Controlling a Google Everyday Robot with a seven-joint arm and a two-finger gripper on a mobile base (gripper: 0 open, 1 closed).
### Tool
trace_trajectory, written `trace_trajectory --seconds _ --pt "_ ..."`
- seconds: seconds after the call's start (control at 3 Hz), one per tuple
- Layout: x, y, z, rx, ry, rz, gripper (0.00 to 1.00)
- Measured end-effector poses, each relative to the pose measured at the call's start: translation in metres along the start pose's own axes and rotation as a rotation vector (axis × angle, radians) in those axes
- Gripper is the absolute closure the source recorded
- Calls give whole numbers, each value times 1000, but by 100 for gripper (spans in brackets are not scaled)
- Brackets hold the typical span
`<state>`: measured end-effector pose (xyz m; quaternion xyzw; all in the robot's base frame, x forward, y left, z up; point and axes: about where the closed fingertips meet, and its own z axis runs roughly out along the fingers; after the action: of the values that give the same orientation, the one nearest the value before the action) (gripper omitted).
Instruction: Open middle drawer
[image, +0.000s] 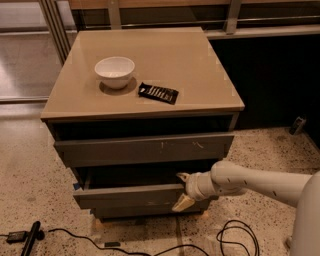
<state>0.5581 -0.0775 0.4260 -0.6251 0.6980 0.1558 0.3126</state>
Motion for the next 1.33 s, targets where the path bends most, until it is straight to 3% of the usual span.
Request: trace_trajectory --seconds 0.33,1.33 --pt "0 0 0 0 0 0 100" --pt "0 18 -13 7 1 -28 100"
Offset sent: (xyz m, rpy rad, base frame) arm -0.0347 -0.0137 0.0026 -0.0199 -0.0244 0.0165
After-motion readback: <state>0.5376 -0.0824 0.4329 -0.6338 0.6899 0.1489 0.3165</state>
